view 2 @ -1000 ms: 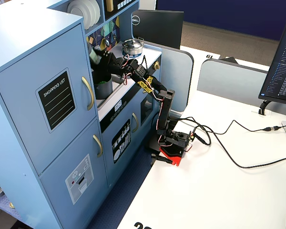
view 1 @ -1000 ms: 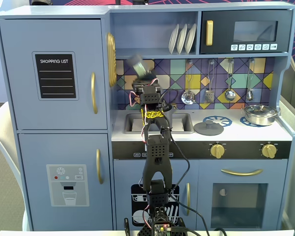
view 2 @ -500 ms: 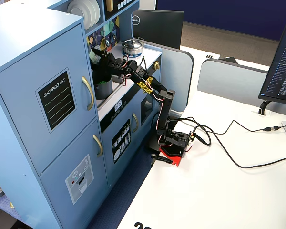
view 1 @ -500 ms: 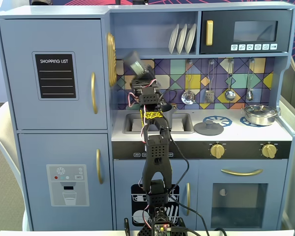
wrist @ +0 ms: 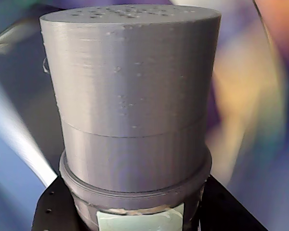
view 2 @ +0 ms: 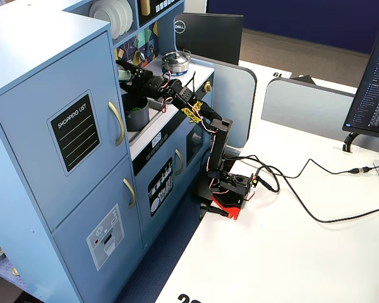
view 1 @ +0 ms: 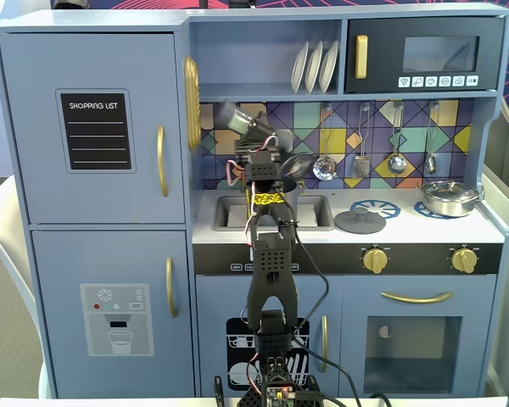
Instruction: Put salt in the gray recipient
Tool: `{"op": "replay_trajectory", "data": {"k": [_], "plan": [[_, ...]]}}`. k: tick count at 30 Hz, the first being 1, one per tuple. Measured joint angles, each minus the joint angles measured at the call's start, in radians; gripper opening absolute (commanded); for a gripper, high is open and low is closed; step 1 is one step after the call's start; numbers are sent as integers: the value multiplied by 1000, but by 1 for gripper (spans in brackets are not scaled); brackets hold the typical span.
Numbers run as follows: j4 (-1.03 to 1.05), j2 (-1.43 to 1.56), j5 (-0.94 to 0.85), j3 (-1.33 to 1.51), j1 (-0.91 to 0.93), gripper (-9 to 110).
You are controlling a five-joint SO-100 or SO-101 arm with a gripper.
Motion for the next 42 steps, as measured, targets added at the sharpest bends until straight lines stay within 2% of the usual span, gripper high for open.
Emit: {"op": "replay_trajectory", "data": {"k": [5,14,17,20,24,42], "plan": [[17,8,-568,0,219,0],[-144,2,-1608,20,565,0],[-227,-9,-1859,103,640,0],[-301,-15,-1957,202,701,0],[-388,-35,-1985,295,759,0],[-606,-117,-1919,482,824,0]]}}
